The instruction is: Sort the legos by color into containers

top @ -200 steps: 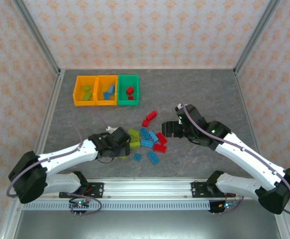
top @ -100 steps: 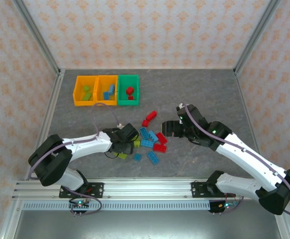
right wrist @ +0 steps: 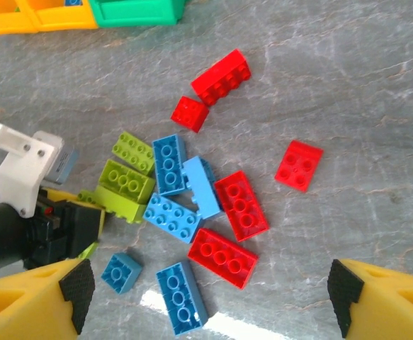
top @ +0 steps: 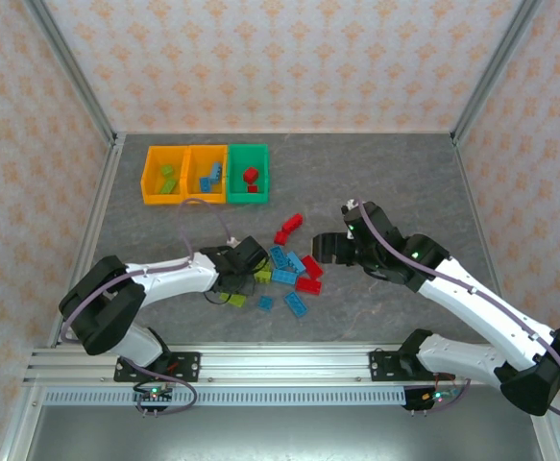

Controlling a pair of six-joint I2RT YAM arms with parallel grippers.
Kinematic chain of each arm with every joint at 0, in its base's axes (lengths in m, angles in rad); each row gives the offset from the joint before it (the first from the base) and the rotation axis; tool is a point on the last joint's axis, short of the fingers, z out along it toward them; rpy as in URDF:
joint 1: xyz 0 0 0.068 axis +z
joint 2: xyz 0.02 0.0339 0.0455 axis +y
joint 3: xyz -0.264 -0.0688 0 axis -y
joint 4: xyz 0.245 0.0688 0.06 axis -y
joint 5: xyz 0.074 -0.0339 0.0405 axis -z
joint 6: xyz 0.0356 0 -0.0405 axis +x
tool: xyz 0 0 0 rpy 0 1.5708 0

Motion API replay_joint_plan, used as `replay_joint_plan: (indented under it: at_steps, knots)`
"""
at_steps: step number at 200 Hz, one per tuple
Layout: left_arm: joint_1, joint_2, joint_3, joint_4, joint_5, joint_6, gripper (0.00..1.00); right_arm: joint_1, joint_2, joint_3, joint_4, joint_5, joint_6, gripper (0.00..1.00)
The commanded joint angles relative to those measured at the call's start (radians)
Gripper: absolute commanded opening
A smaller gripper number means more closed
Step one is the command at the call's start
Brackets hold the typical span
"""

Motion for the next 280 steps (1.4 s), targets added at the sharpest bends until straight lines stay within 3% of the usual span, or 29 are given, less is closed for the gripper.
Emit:
replay_joint_plan:
  at_steps: [1,30,62,111,139,169,209,249,280]
  knots:
    - [0.026,-0.084,-0.005,-0.002,-0.062,-0.008,0.27,0.003,0.004,-0.016,0.011,-0.094,-0.005,0.88]
    - [0.105,-0.197,0.038,-0.030,-0.111,0.020,0.24,0.004,0.009,-0.017,0.027,-0.098,0.023,0.88]
    - [0.317,-0.197,0.195,-0.072,-0.123,0.083,0.22,0.003,0.026,-0.020,0.109,-0.143,0.051,0.89]
    - [0.642,0.074,0.544,-0.067,-0.068,0.101,0.22,0.004,0.100,0.019,0.142,-0.146,0.070,0.89]
    - [0.760,0.295,0.799,-0.132,0.003,0.092,0.21,0.004,0.092,0.034,0.112,-0.130,0.072,0.89]
    - [0.819,0.516,1.066,-0.237,0.026,0.132,0.23,0.003,0.052,0.040,0.077,-0.108,0.079,0.89]
    - [0.852,0.652,1.259,-0.332,0.102,0.157,0.45,0.003,-0.005,0.047,0.029,-0.058,0.091,0.89]
    - [0.850,0.570,1.190,-0.321,0.167,0.142,0.54,0.003,0.002,0.039,0.052,-0.050,0.121,0.90]
    - [0.791,0.296,0.907,-0.194,0.274,0.075,0.53,0.003,0.036,0.013,0.115,0.002,0.145,0.90]
